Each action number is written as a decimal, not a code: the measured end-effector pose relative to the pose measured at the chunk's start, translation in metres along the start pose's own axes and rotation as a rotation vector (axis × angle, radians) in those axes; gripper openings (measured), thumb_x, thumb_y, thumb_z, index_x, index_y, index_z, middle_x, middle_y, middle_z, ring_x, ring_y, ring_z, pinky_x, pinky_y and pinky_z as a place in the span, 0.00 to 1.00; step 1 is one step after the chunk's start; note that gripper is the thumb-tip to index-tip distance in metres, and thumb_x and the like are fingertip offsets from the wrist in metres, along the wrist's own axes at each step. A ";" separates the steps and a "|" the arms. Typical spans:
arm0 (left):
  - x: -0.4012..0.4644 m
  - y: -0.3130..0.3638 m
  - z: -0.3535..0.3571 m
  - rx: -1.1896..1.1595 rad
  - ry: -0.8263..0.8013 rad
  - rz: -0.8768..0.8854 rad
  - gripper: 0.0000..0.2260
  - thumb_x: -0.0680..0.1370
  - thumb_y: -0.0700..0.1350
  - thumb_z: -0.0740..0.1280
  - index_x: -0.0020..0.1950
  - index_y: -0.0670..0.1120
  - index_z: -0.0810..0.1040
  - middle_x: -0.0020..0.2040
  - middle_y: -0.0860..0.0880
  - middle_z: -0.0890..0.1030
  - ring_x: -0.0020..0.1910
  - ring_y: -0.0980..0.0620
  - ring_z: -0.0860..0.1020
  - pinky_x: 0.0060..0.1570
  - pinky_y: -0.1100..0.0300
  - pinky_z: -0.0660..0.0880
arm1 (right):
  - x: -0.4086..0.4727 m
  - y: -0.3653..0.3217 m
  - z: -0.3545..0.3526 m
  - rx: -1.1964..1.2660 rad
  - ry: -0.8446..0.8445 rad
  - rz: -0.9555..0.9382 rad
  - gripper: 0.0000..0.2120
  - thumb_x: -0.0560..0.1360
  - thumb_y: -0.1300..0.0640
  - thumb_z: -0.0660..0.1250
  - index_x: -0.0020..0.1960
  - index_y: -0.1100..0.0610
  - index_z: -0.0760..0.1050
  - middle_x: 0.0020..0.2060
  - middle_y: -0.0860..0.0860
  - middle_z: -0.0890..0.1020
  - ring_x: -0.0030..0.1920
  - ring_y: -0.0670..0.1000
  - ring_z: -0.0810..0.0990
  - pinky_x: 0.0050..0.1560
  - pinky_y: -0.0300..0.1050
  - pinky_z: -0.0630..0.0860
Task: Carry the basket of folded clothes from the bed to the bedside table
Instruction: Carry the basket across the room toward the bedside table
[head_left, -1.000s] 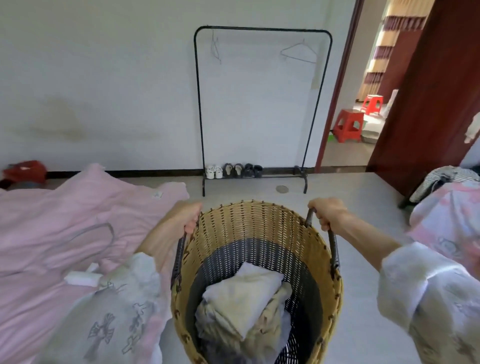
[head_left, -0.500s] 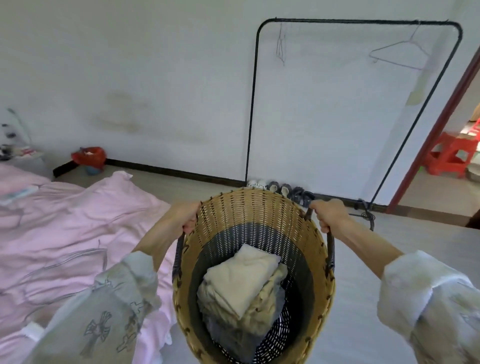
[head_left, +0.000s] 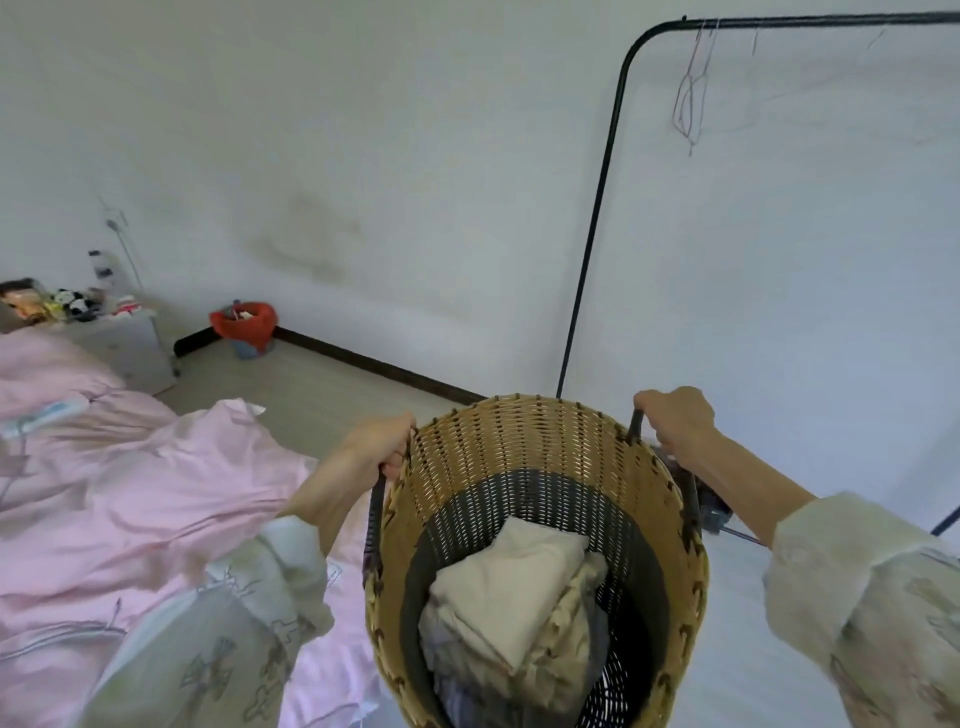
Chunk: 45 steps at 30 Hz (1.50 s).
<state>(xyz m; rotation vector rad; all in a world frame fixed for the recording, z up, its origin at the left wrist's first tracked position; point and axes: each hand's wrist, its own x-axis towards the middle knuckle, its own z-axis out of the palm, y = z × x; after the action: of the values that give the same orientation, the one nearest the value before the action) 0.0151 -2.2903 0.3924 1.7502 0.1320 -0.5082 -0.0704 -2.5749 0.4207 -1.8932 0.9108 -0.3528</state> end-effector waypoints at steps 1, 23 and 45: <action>0.024 0.011 0.002 0.012 0.002 -0.003 0.16 0.79 0.43 0.56 0.31 0.47 0.63 0.13 0.54 0.62 0.12 0.59 0.58 0.13 0.71 0.55 | 0.026 -0.007 0.010 -0.007 -0.013 -0.011 0.13 0.71 0.63 0.62 0.29 0.59 0.63 0.26 0.53 0.66 0.26 0.51 0.62 0.31 0.40 0.61; 0.440 0.191 -0.007 -0.190 0.464 -0.113 0.16 0.77 0.43 0.59 0.29 0.46 0.65 0.24 0.51 0.61 0.15 0.58 0.57 0.16 0.71 0.56 | 0.503 -0.222 0.288 -0.156 -0.452 -0.204 0.17 0.73 0.62 0.61 0.28 0.56 0.60 0.24 0.52 0.63 0.23 0.49 0.60 0.28 0.39 0.57; 0.779 0.309 -0.221 -0.201 0.726 -0.225 0.17 0.78 0.43 0.60 0.29 0.44 0.65 0.23 0.50 0.62 0.17 0.56 0.58 0.19 0.67 0.55 | 0.734 -0.439 0.672 -0.282 -0.842 -0.304 0.25 0.77 0.61 0.56 0.71 0.69 0.63 0.26 0.51 0.57 0.25 0.47 0.54 0.24 0.39 0.51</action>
<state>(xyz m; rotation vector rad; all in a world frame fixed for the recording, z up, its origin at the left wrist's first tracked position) 0.8814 -2.2986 0.3915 1.6554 0.8684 0.0081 1.0161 -2.5610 0.3698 -2.1517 0.1051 0.4095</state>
